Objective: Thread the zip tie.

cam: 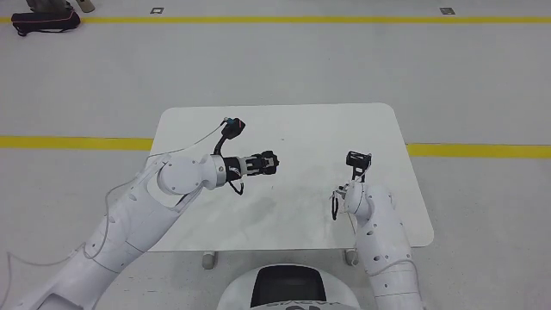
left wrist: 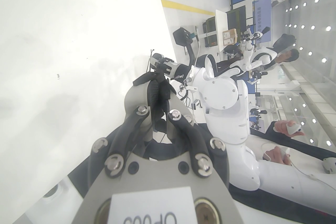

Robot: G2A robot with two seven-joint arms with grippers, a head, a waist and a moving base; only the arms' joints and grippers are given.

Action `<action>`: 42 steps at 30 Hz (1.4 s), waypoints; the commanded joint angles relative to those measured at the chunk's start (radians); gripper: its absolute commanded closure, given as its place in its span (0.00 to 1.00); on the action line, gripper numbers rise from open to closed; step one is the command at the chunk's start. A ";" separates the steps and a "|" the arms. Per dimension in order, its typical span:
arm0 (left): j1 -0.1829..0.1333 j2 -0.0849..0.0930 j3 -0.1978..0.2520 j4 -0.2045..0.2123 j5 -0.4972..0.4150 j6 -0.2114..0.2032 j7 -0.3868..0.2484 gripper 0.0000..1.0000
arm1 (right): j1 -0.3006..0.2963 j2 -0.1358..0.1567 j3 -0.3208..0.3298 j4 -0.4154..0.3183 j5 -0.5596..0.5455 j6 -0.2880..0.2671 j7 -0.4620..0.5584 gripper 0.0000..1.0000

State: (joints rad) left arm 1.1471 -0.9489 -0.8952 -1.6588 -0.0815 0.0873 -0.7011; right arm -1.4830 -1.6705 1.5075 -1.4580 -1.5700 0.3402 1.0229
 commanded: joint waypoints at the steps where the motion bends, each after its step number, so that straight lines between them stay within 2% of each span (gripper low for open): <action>1: 0.000 0.000 0.000 0.000 0.000 0.000 0.000 1.00 | 0.004 0.003 -0.001 0.009 0.000 0.000 0.001 1.00; 4: 0.000 0.000 0.000 0.000 0.000 0.000 0.000 1.00 | 0.011 0.007 -0.003 0.021 0.000 0.000 0.004 0.84; 6: 0.000 0.000 0.000 0.000 0.000 0.000 0.000 1.00 | 0.015 0.009 -0.004 0.029 0.000 0.000 0.006 0.81; 19: 0.000 0.000 0.000 0.000 0.000 0.000 0.000 1.00 | 0.026 0.019 -0.010 0.050 0.000 0.000 0.009 0.81; 32: 0.000 0.000 0.000 0.000 0.000 0.000 0.000 1.00 | 0.005 0.032 -0.021 -0.014 0.000 0.000 0.093 0.82; 42: 0.000 0.000 0.000 0.000 0.000 0.000 0.000 1.00 | 0.023 0.047 -0.018 0.030 0.000 0.000 0.098 0.77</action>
State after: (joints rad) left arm 1.1471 -0.9489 -0.8952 -1.6588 -0.0815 0.0873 -0.7011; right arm -1.4611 -1.6235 1.4885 -1.4298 -1.5700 0.3400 1.1234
